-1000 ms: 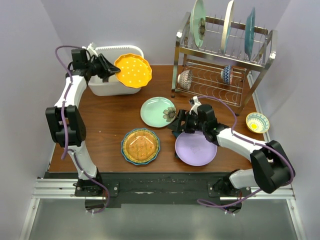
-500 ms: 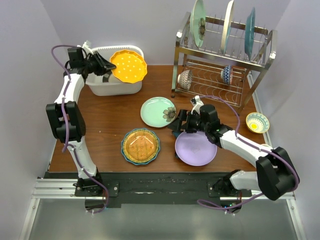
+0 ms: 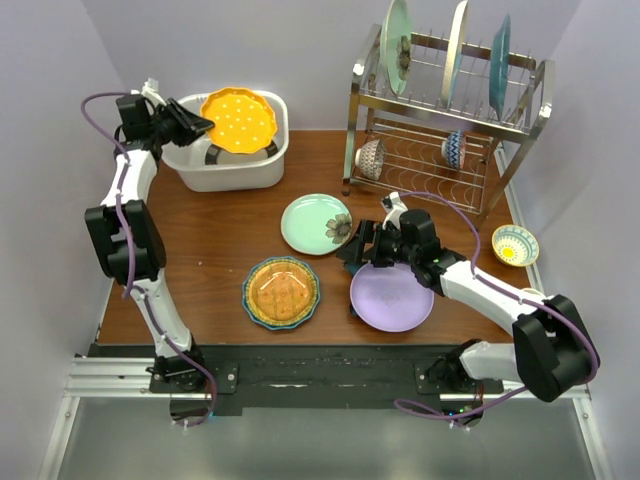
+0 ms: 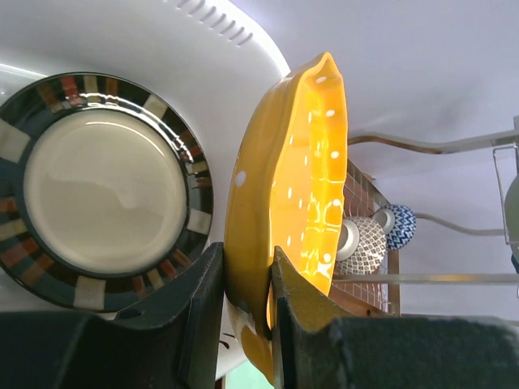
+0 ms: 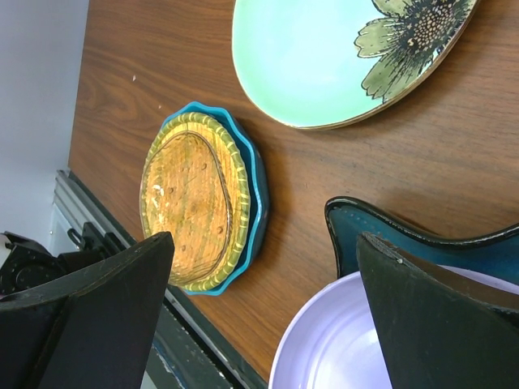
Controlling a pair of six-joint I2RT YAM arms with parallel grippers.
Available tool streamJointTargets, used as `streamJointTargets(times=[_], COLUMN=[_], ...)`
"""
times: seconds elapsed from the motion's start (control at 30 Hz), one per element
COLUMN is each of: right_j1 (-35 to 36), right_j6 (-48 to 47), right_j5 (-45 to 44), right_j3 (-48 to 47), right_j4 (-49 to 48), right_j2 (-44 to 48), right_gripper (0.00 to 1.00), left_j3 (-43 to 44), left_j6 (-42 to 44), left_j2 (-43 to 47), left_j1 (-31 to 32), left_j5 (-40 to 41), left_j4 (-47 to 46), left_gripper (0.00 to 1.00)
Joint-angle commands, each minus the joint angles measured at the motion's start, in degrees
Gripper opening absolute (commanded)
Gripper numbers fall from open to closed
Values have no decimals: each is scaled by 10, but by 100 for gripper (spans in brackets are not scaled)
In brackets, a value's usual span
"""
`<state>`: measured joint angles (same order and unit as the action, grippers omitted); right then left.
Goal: Place the plates into the plastic bin on the countertop
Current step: Place the plate in the plastic bin.
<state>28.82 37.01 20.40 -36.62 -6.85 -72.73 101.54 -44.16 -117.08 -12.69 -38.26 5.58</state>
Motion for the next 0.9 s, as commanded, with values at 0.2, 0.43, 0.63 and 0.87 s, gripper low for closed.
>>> streamJointTargets(times=[0.2,0.43,0.63,0.87], right_j1=[2,2,2,2], right_j6=[-10,-11,-10,-12], right_j5=[-5,-3,-3,0], right_j3=[7,11,14,17], right_j4=[1,-3,-1,1], right_j2=[11,6,4,0], right_gripper=[99,99,99,99], left_j3=[55,67,81,105], left_j6=[-12,-4,-5,25], left_j2=[-13,-34,-62,-82], left_j1=[-6,-7,-7,-7], left_j5=[34,58,66,99], left_j4=[-62,-58,-35,-4], left_gripper=[0,0,0,0])
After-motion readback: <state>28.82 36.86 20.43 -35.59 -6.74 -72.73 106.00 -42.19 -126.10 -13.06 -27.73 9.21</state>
